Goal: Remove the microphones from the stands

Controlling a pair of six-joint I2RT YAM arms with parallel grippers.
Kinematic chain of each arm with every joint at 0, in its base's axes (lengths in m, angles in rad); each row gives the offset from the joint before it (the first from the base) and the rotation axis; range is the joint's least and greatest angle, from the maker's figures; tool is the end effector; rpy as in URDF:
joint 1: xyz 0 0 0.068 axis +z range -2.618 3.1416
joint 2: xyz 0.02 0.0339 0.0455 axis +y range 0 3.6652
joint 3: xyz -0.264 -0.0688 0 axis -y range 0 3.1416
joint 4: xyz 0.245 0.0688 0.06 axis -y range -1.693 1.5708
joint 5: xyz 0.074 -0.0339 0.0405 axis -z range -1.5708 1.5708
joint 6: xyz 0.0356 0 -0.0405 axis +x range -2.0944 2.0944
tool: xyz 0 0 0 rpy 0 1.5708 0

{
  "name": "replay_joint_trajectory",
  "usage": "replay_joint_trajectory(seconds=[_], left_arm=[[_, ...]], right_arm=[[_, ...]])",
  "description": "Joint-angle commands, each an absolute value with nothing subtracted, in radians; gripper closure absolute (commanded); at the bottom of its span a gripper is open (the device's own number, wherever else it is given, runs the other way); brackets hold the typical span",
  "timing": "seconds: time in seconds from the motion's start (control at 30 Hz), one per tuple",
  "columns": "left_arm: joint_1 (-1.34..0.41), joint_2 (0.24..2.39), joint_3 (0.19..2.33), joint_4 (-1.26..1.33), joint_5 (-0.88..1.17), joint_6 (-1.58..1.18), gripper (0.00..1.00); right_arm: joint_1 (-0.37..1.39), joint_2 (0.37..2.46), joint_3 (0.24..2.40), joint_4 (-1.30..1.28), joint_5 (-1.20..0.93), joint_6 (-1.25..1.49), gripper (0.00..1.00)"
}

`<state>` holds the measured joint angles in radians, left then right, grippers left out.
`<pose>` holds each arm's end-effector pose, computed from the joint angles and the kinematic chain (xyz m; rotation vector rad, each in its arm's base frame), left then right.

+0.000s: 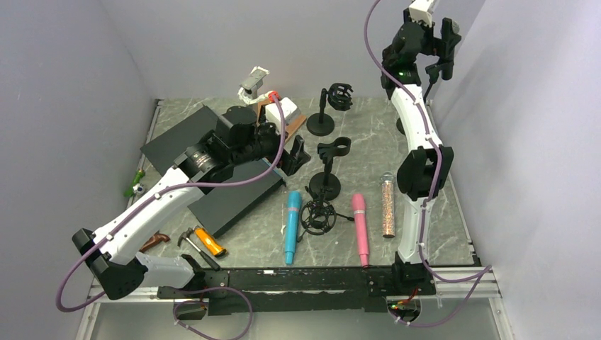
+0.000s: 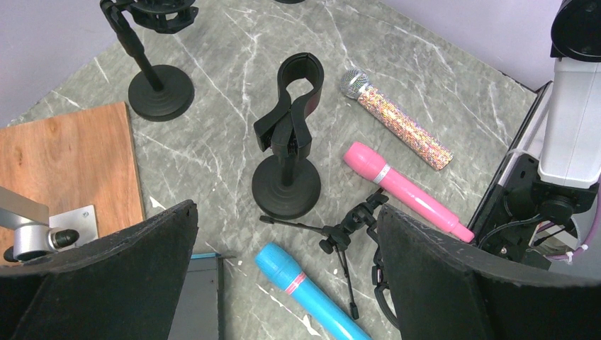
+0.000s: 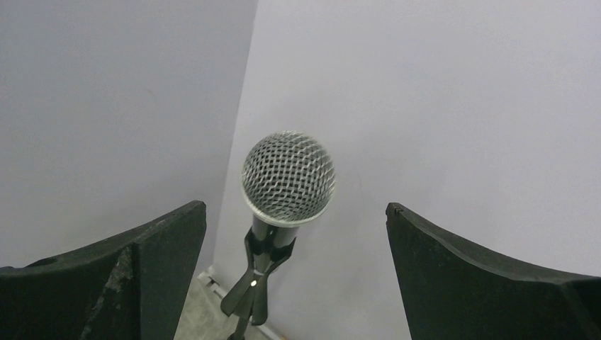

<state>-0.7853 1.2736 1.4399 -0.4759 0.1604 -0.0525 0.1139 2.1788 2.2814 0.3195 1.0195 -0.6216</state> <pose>0.1928 -0.2008 0.4324 0.8005 1.7687 -0.7178 0.4931 0.0259 0.4529 0.4825 1.3438 -1.0040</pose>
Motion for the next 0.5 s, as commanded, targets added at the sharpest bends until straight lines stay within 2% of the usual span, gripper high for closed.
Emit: replay_joint_trajectory(seconds=[0.0, 0.27, 0.47], left_arm=[[-0.787, 1.266, 1.44, -0.439, 0.163, -0.04, 0.01], [-0.788, 1.262, 1.443, -0.442, 0.167, -0.041, 0.01], [-0.79, 1.255, 1.44, -0.442, 0.163, -0.038, 0.01]], right_arm=[[0.104, 2.2, 2.35, 0.292, 1.009, -0.66, 0.01], [0.086, 2.268, 2.535, 0.121, 0.945, -0.599, 0.01], [0.077, 2.264, 2.545, 0.078, 0.929, -0.564, 0.01]])
